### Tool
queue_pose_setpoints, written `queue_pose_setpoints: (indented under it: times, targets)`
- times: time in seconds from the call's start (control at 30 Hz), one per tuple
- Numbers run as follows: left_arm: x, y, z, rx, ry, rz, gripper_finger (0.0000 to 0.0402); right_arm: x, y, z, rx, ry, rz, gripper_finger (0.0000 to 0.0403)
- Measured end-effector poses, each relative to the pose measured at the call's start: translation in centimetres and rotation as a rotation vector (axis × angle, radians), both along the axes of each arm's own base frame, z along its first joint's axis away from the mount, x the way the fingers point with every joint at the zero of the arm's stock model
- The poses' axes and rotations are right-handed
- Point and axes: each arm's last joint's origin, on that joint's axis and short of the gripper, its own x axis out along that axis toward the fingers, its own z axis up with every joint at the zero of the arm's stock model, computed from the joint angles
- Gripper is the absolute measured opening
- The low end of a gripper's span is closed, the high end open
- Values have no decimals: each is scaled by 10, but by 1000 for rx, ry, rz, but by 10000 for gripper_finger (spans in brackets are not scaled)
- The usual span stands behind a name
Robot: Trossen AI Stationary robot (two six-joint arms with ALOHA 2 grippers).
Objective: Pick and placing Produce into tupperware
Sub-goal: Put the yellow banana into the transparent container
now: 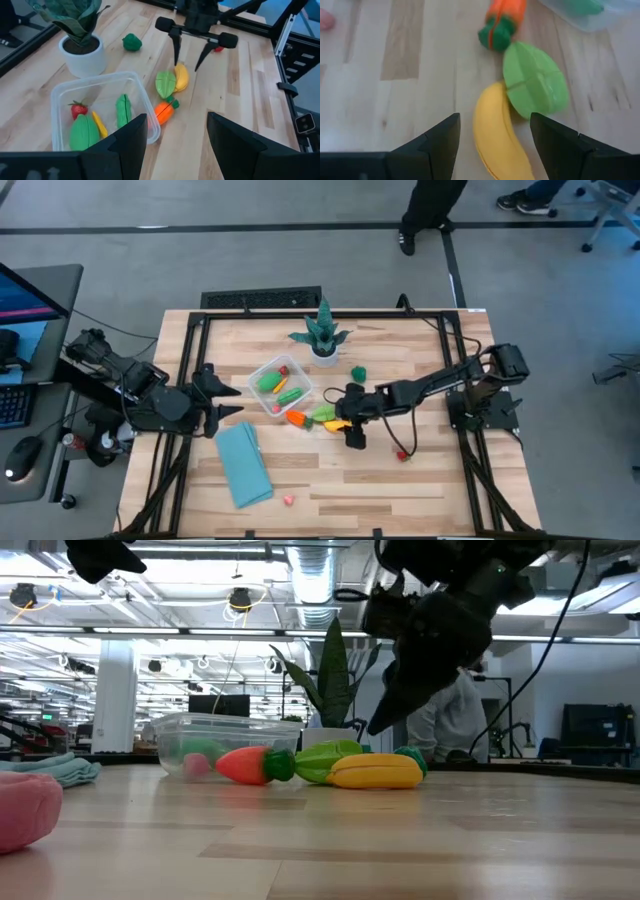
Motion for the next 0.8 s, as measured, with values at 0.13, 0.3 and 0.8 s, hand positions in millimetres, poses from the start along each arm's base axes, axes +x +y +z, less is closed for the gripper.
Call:
queue_pose_setpoints:
  times: [0.13,0.3,0.8]
  targets:
    - [0,0,0,0,0,1,196,-1,-1,-9,-8,44,-1,233]
    - [0,0,0,1,-2,7,196,0,-1,-20,-19,87,5,233]
    - [0,0,0,4,-6,17,197,2,-5,-36,16,145,18,233]
